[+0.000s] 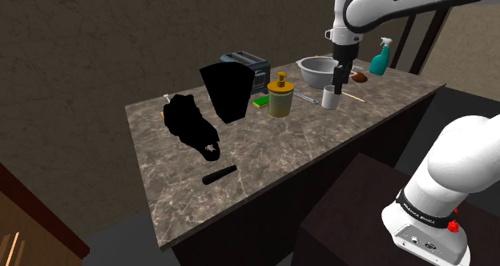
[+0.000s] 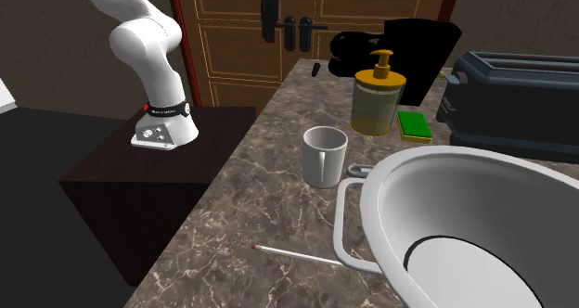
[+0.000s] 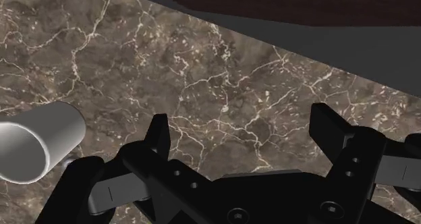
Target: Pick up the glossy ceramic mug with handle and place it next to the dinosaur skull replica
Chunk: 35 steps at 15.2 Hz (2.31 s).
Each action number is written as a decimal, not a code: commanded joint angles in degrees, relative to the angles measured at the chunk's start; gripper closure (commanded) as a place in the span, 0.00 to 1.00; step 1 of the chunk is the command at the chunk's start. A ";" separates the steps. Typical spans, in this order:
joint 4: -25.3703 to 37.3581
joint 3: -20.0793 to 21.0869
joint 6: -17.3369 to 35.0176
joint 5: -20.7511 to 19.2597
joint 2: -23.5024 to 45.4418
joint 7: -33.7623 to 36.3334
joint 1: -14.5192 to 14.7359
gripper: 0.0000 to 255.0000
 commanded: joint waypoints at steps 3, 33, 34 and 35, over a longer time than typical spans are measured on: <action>1.79 -3.72 5.45 -1.32 6.36 -3.38 -1.53 0.00; 18.77 -14.96 25.87 7.44 42.06 -21.45 -7.91 0.00; 18.77 -14.96 25.87 7.44 42.06 -21.45 -7.91 0.00; 18.77 -14.96 25.87 7.44 42.06 -21.45 -7.91 0.00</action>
